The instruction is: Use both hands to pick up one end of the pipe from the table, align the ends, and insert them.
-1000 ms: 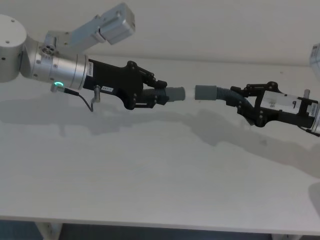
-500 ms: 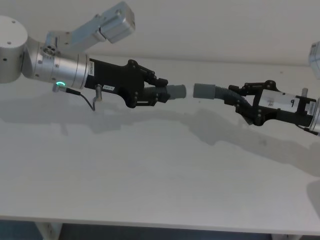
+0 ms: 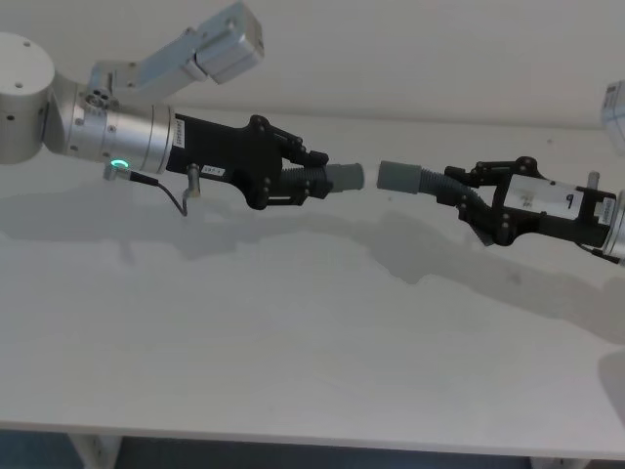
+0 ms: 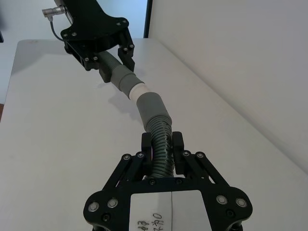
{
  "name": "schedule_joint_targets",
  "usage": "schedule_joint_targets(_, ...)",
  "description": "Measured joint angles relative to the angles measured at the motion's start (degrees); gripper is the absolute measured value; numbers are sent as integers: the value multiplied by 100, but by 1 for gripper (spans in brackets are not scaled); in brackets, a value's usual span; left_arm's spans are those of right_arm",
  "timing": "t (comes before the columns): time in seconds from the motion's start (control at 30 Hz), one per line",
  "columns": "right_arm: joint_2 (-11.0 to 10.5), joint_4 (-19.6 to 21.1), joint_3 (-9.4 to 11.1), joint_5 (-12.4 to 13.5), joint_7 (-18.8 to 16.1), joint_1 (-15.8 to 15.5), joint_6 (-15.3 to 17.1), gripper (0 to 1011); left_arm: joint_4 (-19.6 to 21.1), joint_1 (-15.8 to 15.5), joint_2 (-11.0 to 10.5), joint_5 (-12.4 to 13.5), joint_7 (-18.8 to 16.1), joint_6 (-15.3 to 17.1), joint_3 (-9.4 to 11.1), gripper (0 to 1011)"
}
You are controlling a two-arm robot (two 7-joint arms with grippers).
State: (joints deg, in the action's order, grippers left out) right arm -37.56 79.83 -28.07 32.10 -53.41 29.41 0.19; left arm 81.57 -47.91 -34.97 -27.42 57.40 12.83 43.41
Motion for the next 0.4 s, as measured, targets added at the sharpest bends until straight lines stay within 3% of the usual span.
schedule_joint_targets(0.4, 3, -10, -10, 6, -9, 6, -6, 246, -7, 0, 4, -7, -14, -7, 1, 345)
